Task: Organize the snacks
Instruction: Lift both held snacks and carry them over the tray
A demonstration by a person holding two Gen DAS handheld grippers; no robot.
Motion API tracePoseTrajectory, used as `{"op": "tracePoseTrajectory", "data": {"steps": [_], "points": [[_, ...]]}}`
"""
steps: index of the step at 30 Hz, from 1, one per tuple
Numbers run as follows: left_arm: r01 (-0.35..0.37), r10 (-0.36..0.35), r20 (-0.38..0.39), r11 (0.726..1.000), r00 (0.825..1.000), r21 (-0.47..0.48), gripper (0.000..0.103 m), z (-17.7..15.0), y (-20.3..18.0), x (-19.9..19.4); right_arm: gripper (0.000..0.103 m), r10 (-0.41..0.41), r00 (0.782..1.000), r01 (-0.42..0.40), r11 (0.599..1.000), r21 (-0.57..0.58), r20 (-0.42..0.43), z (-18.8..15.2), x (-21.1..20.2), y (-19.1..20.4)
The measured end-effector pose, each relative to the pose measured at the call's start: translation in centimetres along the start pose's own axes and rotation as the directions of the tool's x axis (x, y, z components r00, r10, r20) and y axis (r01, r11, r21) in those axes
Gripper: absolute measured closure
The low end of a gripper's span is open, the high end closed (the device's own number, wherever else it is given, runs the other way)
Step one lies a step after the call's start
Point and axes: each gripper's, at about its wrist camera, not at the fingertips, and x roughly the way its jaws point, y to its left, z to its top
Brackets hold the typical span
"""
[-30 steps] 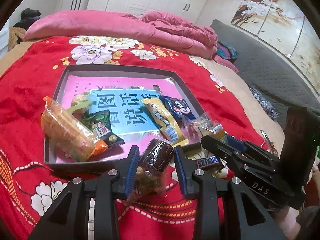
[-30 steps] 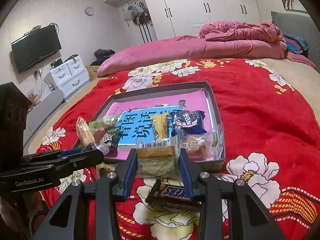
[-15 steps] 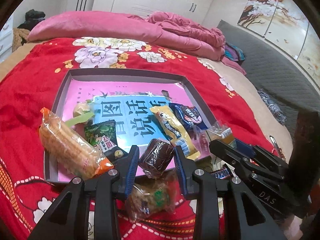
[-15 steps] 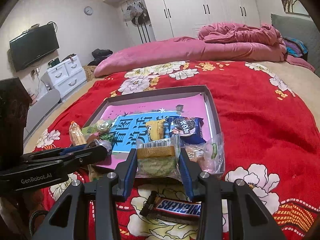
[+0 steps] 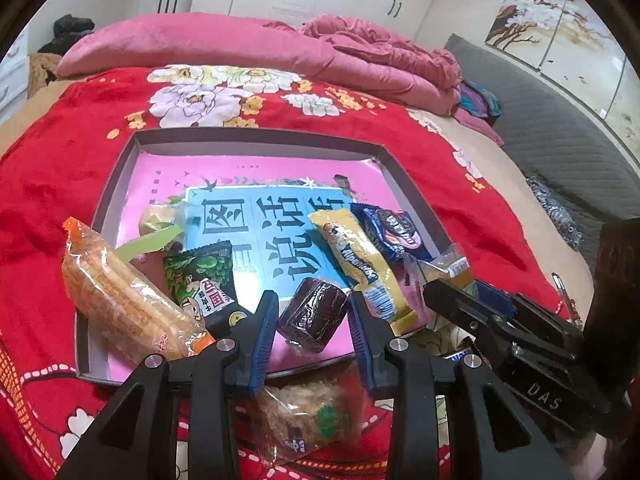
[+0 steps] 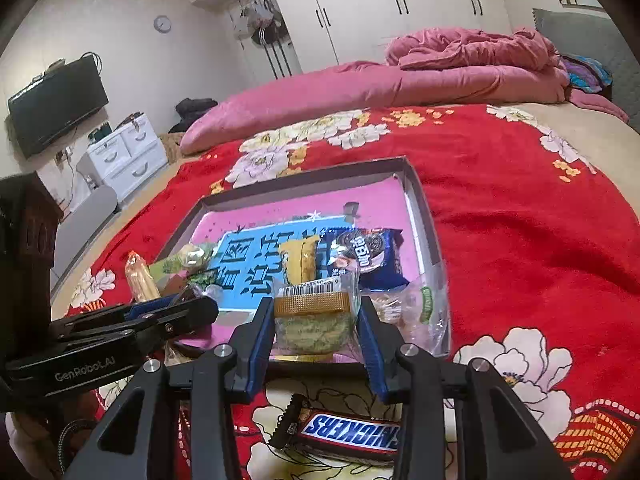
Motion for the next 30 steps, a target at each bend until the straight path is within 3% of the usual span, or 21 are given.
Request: {"op": "tracePoseTrajectory", "data": {"steps": [30], "points": [[0.000,-0.001,-0.044,1.000,0.999,-0.024,0.066,-0.2,0.2,1.7,0.062,-0.034,0.998,0.030,0.997,-0.069,-0.053,-0.5,1.9,1.4]]}}
